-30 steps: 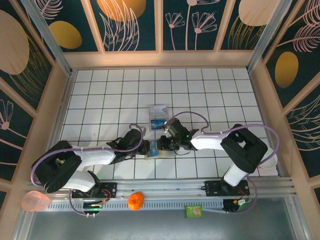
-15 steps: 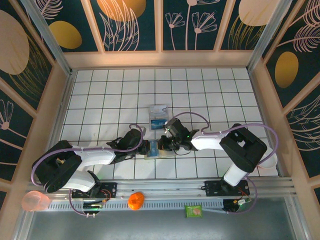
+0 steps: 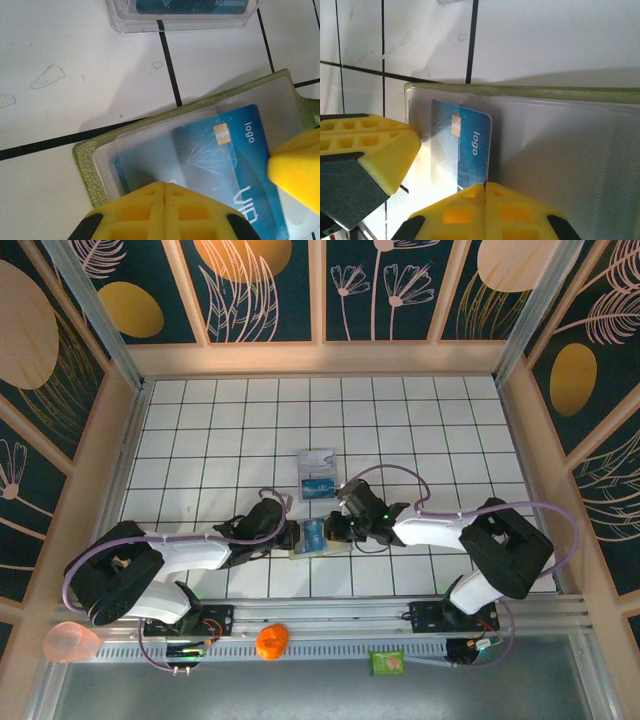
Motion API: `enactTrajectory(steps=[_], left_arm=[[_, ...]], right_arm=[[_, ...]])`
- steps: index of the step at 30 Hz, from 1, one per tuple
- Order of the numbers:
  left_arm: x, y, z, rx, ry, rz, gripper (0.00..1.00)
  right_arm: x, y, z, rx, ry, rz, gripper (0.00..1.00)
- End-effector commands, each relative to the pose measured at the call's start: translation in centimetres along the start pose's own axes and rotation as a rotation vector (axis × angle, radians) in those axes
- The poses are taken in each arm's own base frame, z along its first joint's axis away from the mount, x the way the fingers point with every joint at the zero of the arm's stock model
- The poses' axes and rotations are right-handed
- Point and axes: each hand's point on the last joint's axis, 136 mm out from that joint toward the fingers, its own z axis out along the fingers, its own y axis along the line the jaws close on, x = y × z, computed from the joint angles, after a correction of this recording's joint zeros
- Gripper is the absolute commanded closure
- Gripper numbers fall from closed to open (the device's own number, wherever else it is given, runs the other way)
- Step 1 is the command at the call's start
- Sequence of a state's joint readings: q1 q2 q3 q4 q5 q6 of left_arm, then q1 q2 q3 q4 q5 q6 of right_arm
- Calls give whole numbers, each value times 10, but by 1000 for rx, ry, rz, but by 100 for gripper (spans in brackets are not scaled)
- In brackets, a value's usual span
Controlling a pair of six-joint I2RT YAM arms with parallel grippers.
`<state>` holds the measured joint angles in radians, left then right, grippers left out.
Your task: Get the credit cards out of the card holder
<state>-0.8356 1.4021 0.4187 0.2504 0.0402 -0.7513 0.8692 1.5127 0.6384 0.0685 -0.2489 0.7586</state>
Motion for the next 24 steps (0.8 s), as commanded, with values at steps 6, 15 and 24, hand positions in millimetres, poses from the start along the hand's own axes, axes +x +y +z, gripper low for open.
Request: enactTrajectory(steps=[6,15,24], left_arm=[[8,13,4,-38,31,16,100],[9,12,7,-37,43,22,100],[10,9,8,-24,55,27,100]], right_arm=[[-4,-1,-7,58,-14,-35,82],[-2,-6,4,17,27,-18,70],[-1,-13,5,19,32,-13,90]])
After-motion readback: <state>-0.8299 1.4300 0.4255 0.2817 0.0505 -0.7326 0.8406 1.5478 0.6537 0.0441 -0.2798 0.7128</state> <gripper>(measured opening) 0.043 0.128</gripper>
